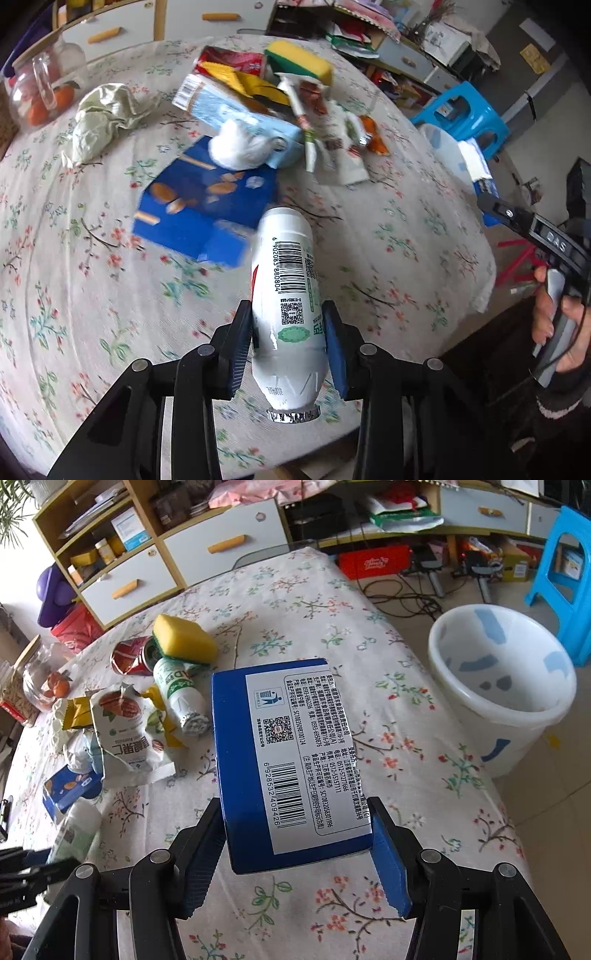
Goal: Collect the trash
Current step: 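Carry the blue box over the white bin and open the right gripper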
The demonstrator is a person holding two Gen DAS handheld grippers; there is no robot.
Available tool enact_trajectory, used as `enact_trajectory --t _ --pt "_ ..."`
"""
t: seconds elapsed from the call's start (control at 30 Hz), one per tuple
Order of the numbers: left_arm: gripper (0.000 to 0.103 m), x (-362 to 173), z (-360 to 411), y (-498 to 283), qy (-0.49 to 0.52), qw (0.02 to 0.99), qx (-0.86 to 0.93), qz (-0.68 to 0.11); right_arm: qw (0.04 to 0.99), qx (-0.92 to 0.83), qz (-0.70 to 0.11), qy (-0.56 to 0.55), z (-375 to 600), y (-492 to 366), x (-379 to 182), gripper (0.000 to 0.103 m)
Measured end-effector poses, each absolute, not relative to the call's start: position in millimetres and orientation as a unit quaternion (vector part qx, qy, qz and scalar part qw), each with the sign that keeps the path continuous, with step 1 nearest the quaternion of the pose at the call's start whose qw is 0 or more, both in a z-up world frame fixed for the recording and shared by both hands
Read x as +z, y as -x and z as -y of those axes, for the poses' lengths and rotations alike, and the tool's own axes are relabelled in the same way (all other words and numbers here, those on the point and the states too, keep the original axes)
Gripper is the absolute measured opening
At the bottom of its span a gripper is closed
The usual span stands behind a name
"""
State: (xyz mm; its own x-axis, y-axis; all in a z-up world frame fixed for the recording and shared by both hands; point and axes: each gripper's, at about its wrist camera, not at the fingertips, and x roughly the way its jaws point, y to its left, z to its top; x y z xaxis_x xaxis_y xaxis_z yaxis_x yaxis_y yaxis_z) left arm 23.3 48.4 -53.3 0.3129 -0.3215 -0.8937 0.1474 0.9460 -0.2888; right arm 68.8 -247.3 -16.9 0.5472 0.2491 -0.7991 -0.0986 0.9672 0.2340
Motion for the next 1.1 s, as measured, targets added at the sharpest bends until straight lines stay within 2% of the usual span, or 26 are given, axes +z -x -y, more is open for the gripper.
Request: enact_trajectory --t 0.23,0.53,1.1 --pt "0.039 -29 -26 -22 0.078 0.814 -0.177 -0.548 0.868 0.103 -0.475 -0.102 258 -70 -3 0.064" --pt "0.039 -6 17 -74 0.063 0.823 -0.186 -0.532 0.877 0.04 -0.465 -0.119 318 -114 30 0.064" --pt "0.039 -9 134 -160 0.047 0.819 -0.228 -0.524 0.851 -0.011 -0.489 -0.191 432 -199 -36 0.064"
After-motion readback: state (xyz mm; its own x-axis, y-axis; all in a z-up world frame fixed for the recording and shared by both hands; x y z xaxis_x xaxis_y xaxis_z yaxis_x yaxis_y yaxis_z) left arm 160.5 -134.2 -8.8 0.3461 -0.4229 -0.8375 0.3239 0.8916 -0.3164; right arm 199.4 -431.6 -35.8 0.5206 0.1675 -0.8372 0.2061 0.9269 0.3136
